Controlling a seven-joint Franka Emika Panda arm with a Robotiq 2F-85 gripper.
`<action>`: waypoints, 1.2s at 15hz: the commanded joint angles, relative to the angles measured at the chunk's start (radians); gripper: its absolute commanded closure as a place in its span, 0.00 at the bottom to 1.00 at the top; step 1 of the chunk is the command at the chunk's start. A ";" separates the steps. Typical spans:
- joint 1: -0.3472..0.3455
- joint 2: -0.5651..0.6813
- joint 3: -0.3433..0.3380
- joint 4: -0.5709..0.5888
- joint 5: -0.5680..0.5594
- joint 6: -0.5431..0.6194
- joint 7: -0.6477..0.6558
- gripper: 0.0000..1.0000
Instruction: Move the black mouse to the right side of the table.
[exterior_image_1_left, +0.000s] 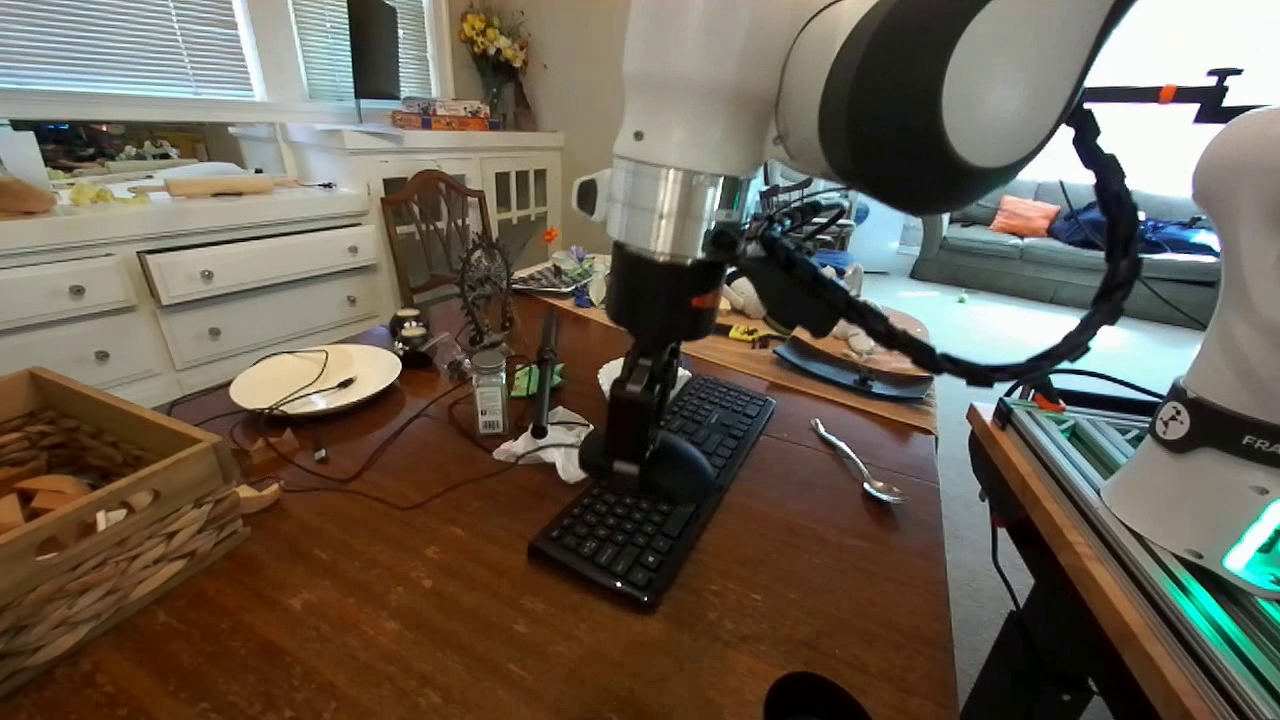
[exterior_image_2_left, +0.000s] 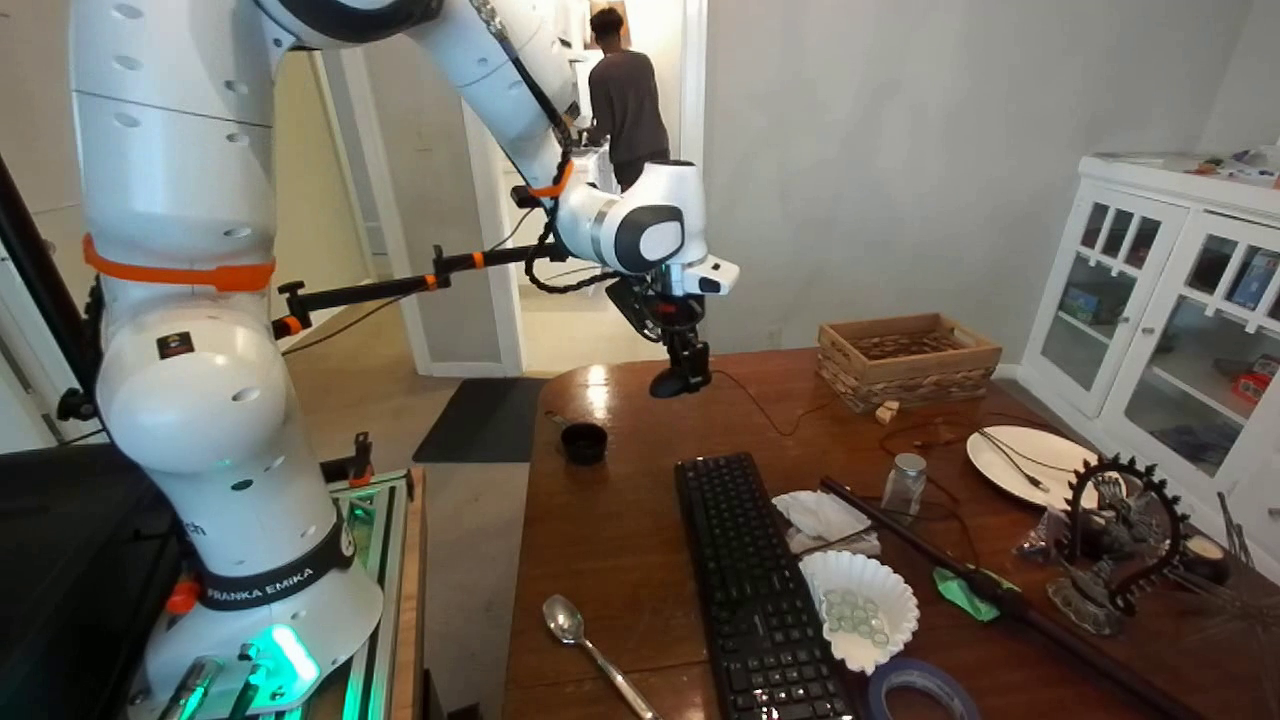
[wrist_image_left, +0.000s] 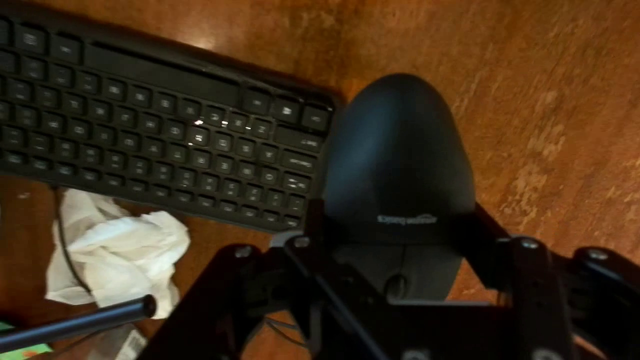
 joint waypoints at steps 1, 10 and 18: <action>-0.091 -0.209 -0.016 -0.205 -0.051 0.003 0.022 0.58; -0.395 -0.473 -0.111 -0.432 -0.021 0.012 -0.183 0.58; -0.549 -0.424 -0.351 -0.354 0.048 -0.041 -0.636 0.58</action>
